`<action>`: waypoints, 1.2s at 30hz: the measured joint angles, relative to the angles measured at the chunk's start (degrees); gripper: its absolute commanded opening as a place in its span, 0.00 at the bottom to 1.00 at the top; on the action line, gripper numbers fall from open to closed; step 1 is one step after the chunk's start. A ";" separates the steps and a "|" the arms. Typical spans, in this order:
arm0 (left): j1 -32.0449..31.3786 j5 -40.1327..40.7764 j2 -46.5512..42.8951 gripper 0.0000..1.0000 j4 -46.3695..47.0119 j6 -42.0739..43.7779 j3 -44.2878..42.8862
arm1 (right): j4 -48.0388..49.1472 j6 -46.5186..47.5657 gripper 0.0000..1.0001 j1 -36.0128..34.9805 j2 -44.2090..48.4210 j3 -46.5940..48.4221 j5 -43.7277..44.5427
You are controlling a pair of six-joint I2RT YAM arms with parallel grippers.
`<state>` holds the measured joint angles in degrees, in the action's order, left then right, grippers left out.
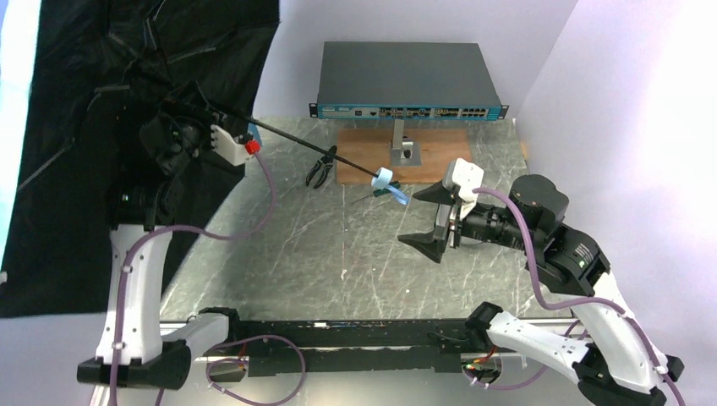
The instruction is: Open the umbrella
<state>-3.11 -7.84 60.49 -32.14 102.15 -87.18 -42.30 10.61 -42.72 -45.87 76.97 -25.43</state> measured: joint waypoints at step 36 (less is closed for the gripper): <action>5.55 -25.11 -7.04 0.00 -2.01 16.46 3.02 | -7.67 -7.54 0.79 -6.69 -37.64 27.23 -17.18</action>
<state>2.44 -32.95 53.45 -34.15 118.61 -84.16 -49.98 3.07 -49.41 -83.50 104.20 -42.61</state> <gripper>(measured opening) 0.171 0.796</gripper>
